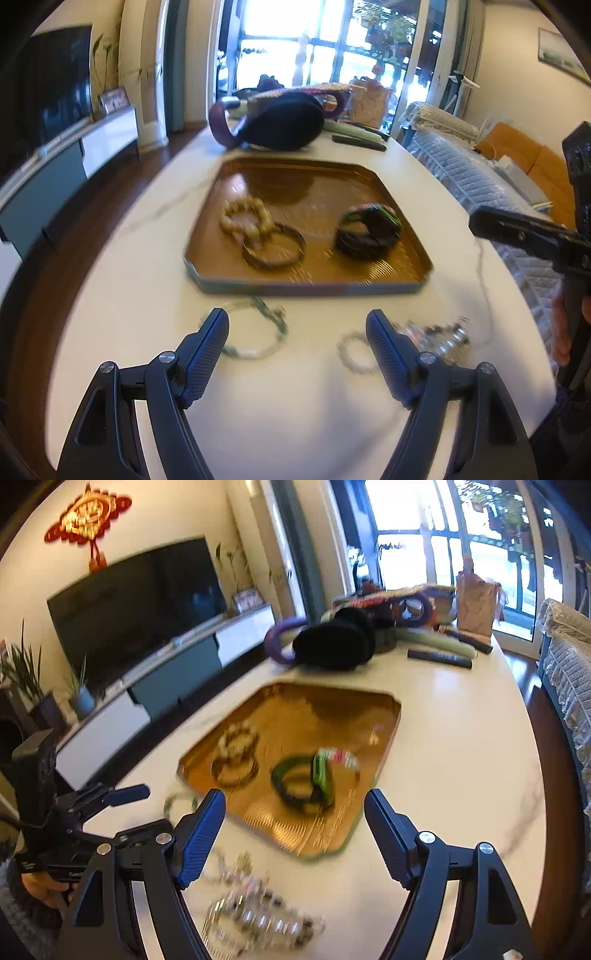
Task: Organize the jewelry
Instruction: 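Grasp the white bead bracelet with left tool while right tool grasps the pearl bar pin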
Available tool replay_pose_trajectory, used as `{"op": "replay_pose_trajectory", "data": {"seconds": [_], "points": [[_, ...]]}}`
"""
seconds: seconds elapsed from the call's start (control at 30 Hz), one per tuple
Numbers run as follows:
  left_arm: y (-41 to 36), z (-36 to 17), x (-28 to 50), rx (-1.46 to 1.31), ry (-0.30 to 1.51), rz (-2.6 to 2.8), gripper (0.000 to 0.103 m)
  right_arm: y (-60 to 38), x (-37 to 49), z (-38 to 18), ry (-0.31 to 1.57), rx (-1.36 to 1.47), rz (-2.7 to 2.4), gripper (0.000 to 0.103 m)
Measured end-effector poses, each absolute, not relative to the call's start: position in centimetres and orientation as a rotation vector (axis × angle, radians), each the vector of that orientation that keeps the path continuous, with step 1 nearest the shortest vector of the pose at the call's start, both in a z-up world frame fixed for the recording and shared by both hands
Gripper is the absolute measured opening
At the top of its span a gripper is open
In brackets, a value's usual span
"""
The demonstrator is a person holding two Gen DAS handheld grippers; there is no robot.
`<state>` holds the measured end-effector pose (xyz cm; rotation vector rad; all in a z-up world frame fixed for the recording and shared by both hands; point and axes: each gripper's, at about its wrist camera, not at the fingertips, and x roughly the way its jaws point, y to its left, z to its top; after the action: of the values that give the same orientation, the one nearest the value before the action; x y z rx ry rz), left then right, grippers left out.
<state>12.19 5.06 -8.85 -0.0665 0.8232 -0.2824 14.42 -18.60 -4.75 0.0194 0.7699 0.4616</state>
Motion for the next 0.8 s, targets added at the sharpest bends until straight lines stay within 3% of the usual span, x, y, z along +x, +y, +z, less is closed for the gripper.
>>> {"op": "replay_pose_trajectory", "data": {"seconds": [0.13,0.23,0.3,0.37,0.4,0.73,0.8], "points": [[3.7,-9.7,11.4,-0.085,0.844,-0.314,0.075,-19.2,11.3,-5.2,0.801,0.026,0.464,0.075],[2.4,-10.1,10.7,-0.024,0.834,-0.33,0.065,-19.2,9.8,-6.4,0.83,-0.014,0.472,0.073],[1.6,-10.5,10.7,0.015,0.839,-0.359,0.056,-18.7,9.5,-7.7,0.854,-0.094,0.486,0.064],[1.1,-11.2,11.2,0.019,0.862,-0.386,0.041,-18.9,9.9,-8.9,0.881,-0.131,0.478,0.038],[1.0,-11.5,11.6,0.016,0.877,-0.391,0.041,-19.2,10.2,-9.5,0.904,-0.114,0.479,0.034],[-0.7,-12.2,12.6,0.117,0.858,-0.339,0.035,-20.5,12.5,-12.3,0.989,-0.068,0.476,0.028],[-0.3,-12.0,12.9,0.095,0.874,-0.319,0.025,-20.4,12.6,-12.2,0.99,-0.062,0.483,0.027]]}}
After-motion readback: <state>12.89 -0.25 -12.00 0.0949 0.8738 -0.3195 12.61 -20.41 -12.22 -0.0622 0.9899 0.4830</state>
